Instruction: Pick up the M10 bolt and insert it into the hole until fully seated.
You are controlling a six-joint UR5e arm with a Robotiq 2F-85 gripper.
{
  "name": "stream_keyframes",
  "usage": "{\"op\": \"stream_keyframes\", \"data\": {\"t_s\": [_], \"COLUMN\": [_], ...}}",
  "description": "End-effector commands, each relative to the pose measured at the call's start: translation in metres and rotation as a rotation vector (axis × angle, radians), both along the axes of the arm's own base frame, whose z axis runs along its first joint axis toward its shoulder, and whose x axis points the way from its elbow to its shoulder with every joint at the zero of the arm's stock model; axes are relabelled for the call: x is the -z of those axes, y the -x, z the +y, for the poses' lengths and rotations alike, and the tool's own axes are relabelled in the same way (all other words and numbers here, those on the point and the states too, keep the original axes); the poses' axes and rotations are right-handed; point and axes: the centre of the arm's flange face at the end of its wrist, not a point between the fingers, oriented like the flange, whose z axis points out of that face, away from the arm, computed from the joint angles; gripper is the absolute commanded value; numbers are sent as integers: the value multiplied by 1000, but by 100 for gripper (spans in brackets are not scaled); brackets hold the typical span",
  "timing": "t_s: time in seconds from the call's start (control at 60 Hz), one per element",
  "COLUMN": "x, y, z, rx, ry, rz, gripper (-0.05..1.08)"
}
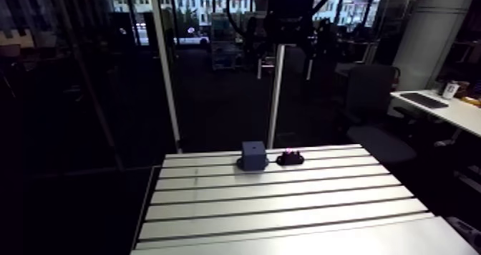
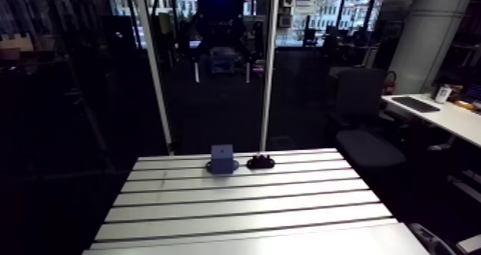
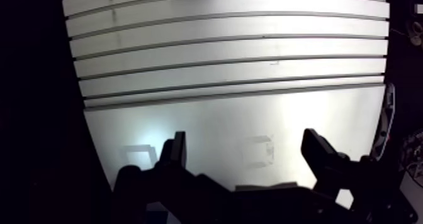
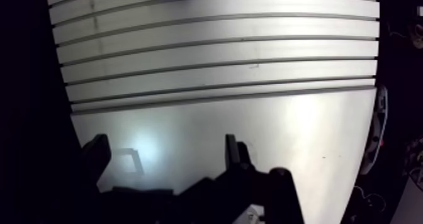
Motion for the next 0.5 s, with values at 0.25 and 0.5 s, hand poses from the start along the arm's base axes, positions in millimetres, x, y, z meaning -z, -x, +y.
{"op": "stream_keyframes", "data": {"t_s": [0.25, 0.5], "x": [18, 16], "y": [20, 21], "z": [-57, -57], "rx": [-82, -82], "ry": [12, 12], "rz": [10, 15], "gripper": [1, 1]}}
